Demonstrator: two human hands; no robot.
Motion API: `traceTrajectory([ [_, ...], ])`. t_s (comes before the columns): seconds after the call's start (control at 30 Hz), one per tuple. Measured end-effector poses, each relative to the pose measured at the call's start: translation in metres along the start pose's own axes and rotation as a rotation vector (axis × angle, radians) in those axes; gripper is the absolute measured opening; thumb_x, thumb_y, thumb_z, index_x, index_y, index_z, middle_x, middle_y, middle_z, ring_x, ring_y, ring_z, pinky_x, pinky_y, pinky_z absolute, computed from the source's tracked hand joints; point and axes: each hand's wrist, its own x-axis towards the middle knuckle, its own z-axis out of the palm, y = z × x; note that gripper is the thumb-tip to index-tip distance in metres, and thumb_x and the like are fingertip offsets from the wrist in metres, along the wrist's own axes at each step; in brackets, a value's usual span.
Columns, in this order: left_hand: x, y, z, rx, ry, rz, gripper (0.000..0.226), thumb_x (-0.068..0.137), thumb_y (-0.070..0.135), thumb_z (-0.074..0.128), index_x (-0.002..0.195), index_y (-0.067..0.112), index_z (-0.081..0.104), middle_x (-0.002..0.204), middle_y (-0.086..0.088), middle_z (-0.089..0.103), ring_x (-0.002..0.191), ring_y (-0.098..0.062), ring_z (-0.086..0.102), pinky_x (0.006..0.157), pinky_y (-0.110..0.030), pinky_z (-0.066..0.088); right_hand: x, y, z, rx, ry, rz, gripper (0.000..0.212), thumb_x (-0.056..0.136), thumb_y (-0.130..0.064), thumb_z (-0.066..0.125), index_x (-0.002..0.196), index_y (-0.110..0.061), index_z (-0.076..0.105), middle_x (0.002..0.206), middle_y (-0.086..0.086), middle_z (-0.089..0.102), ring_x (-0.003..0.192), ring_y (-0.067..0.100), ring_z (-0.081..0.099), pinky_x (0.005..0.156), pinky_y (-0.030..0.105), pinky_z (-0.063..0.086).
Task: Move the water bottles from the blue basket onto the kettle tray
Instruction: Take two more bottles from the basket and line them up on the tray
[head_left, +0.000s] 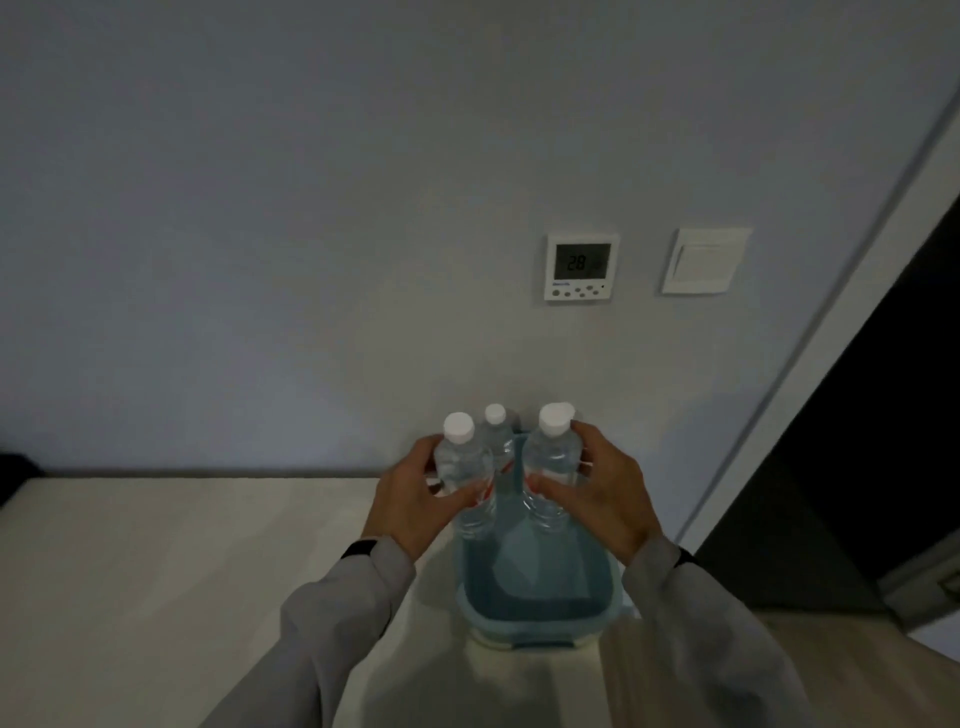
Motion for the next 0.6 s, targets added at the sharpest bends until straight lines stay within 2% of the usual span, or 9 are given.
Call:
traceTrajectory([
  [0.1,-0.015,0.006,-0.037,0.021,0.059,0.033,0.064,0.057,0.058,0.082,0.112,0.035,0.058,0.103,0.014,0.072,0.093,-0.005,0.068,0.081,-0.033,0.060,-0.001,-0.034,0.012,-0.018,-0.009,-0.088,0.070,0.066,-0.054,0.085,0.128,-0.040,0.054,0.119,-0.017,0.068,0.106,0.006,0.067,0.093,0.030,0.055],
  [0.2,-0.035,0.010,-0.085,0.062,0.136,0.077,0.058,0.059,0.060,0.080,0.109,0.042,0.057,0.097,0.025,0.069,0.089,0.006,0.066,0.074,-0.010,0.053,-0.004,-0.070,0.034,-0.023,-0.021,-0.148,0.069,0.065,-0.049,0.086,0.126,-0.038,0.055,0.113,-0.018,0.070,0.100,0.000,0.067,0.090,0.025,0.056],
  [0.27,-0.051,0.011,-0.122,0.093,0.198,0.099,0.056,0.062,0.057,0.082,0.110,0.042,0.057,0.095,0.026,0.069,0.088,0.011,0.064,0.071,-0.003,0.047,-0.008,-0.096,0.056,-0.026,-0.034,-0.194,0.070,0.064,-0.050,0.086,0.125,-0.037,0.055,0.111,-0.015,0.071,0.097,0.001,0.068,0.087,0.024,0.057],
  [0.33,-0.069,0.007,-0.161,0.107,0.248,0.106,0.056,0.064,0.053,0.084,0.111,0.037,0.059,0.096,0.021,0.071,0.089,0.010,0.064,0.074,-0.008,0.051,-0.015,-0.123,0.083,-0.022,-0.048,-0.232,0.071,0.063,-0.050,0.086,0.125,-0.036,0.055,0.110,-0.015,0.072,0.096,0.002,0.069,0.086,0.025,0.058],
  [0.43,-0.102,-0.005,-0.222,0.099,0.317,0.113,0.058,0.063,0.053,0.083,0.113,0.033,0.061,0.098,0.018,0.072,0.088,0.004,0.066,0.077,-0.029,0.060,-0.033,-0.163,0.129,-0.020,-0.074,-0.286,0.070,0.061,-0.051,0.087,0.123,-0.037,0.057,0.106,-0.018,0.073,0.093,-0.001,0.069,0.083,0.027,0.060],
  [0.6,-0.169,-0.035,-0.329,0.172,0.424,0.102,0.062,0.063,0.065,0.075,0.115,0.035,0.059,0.097,0.021,0.071,0.089,0.006,0.066,0.076,-0.028,0.061,-0.073,-0.234,0.217,-0.030,-0.129,-0.354,0.072,0.058,-0.060,0.084,0.121,-0.042,0.056,0.103,-0.022,0.072,0.089,-0.004,0.069,0.081,0.025,0.060],
])
